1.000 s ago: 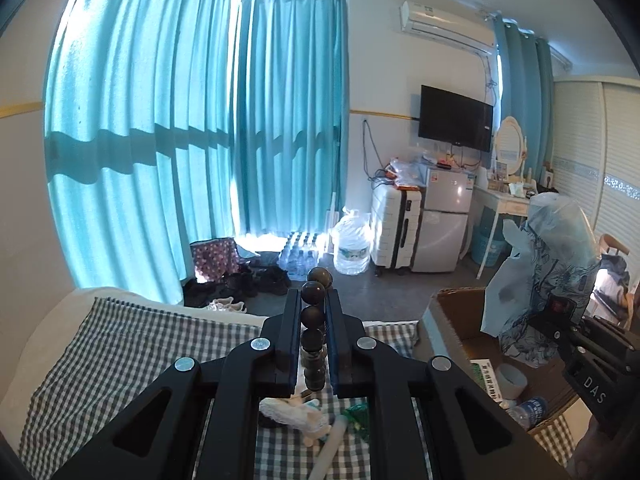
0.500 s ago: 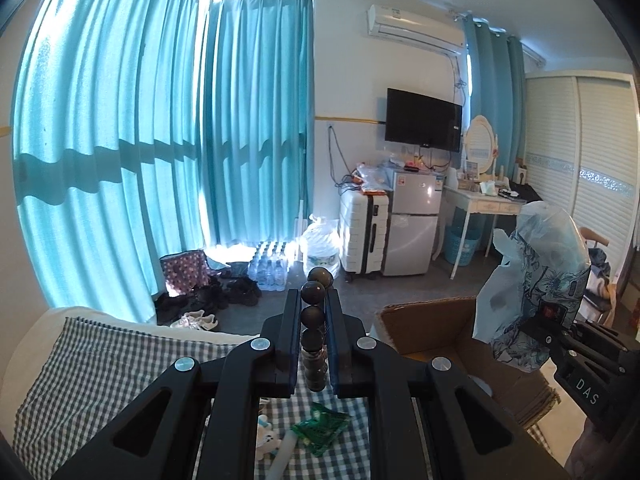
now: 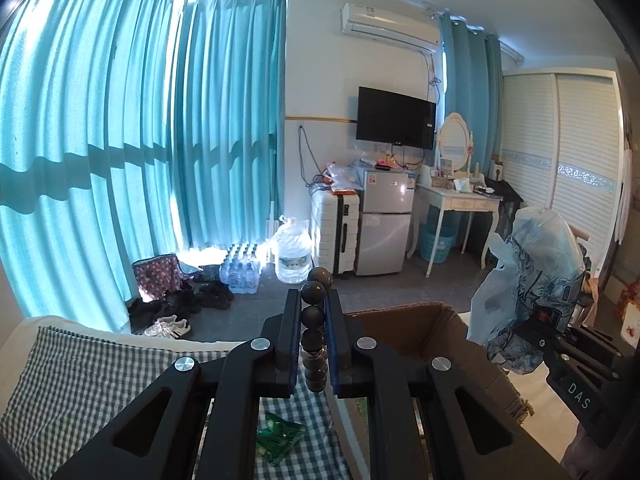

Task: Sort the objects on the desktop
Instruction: 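Lift and carry the bracelet and tissue paper pack with both tools over the cardboard box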

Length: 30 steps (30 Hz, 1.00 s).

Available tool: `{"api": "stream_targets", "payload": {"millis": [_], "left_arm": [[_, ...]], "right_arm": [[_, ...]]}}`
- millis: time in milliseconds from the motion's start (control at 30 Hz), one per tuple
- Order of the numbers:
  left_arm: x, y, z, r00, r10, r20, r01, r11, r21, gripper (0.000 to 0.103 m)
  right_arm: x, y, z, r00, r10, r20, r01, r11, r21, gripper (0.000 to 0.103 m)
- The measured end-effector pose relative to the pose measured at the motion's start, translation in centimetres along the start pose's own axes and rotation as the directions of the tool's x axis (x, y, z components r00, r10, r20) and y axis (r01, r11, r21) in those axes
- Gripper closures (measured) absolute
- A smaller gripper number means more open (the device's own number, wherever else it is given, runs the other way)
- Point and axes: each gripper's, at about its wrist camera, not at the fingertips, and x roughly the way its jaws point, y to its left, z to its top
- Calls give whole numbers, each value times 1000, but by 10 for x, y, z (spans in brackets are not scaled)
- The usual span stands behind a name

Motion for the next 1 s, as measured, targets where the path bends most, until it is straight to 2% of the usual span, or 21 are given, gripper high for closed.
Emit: {"api": "stream_targets", "payload": {"millis": [467, 733, 900, 1000], "left_arm": [[33, -53, 2, 997, -72, -27, 73, 997, 20, 92], [49, -74, -3, 995, -94, -44, 96, 995, 32, 92], [67, -90, -11, 989, -122, -81, 125, 992, 34, 92], [82, -94, -19, 982, -140, -130, 144, 989, 26, 92]], "right_arm": [[-1, -40, -6, 997, -63, -33, 64, 997, 37, 93], [4, -55, -12, 996, -67, -58, 70, 996, 54, 93], [14, -64, -18, 993, -64, -96, 70, 996, 59, 93], [23, -67, -22, 990, -61, -131, 70, 996, 63, 93]]}}
